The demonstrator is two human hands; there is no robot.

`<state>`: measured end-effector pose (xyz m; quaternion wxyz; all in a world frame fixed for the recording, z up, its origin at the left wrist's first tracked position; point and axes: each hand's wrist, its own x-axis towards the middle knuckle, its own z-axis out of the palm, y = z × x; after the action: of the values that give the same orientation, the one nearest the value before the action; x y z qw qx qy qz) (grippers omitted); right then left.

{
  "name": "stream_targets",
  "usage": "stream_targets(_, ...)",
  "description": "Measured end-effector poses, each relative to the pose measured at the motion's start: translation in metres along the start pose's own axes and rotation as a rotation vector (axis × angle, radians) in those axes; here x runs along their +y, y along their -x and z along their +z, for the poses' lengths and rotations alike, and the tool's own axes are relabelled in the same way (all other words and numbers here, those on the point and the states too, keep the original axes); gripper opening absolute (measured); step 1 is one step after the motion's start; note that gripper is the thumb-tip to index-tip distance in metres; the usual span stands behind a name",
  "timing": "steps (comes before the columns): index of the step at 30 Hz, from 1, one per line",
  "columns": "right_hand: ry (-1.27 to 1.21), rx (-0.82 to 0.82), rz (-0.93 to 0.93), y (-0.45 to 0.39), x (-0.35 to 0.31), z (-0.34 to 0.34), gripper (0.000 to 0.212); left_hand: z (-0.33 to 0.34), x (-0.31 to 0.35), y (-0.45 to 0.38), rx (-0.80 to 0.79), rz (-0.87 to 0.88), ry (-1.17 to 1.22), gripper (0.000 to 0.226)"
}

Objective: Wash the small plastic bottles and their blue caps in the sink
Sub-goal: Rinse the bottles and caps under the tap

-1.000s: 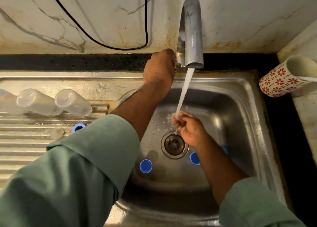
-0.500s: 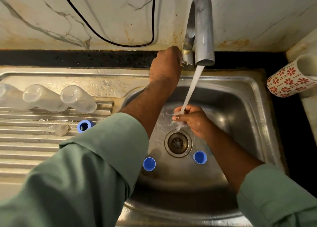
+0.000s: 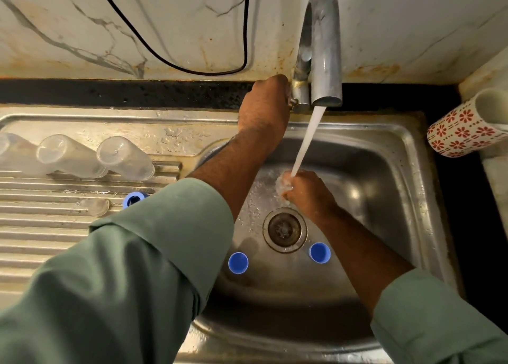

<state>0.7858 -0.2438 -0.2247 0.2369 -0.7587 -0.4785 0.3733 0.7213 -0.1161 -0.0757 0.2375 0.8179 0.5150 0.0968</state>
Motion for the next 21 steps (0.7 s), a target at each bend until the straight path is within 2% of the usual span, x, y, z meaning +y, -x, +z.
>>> stream_targets(2, -0.087, -0.037, -0.036, 0.006, 0.003, -0.004, 0.017, 0.001, 0.001, 0.001, -0.002, -0.013, 0.011, 0.024)
stream_targets(4, -0.119, -0.002, -0.06, 0.014, 0.003, -0.008, 0.023, 0.002, 0.002, 0.002, 0.001, -0.027, 0.035, 0.024)
stream_targets(5, -0.233, 0.015, -0.03, 0.019, 0.002, -0.008, 0.026, 0.002, 0.003, 0.003, 0.004, -0.032, 0.042, 0.023)
stream_targets(6, -0.433, 0.021, 0.034, 0.023, 0.001, -0.007, 0.029, 0.001, 0.004, 0.003, 0.004, -0.035, 0.045, 0.023)
stream_targets(9, -1.27, -0.003, 0.266, 0.029, -0.005, 0.001, 0.023, -0.001, 0.007, 0.006, 0.01, -0.049, 0.049, 0.023)
stream_targets(12, -1.759, -0.037, 0.429, 0.034, -0.007, 0.01, 0.016, -0.003, 0.009, 0.007, 0.025, -0.067, 0.065, 0.022)
stream_targets(15, -1.899, -0.08, 0.47, 0.034, -0.01, 0.021, 0.03, -0.003, 0.005, 0.007, 0.062, -0.08, 0.139, 0.019)
stream_targets(19, -1.857, -0.038, 0.477, 0.028, -0.012, 0.027, 0.049, 0.002, -0.006, 0.015, 0.093, -0.084, 0.387, 0.017)
stream_targets(21, -1.807, 0.014, 0.494, 0.029, -0.012, 0.023, 0.034, 0.005, -0.005, 0.022, 0.065, -0.066, 0.501, 0.015)
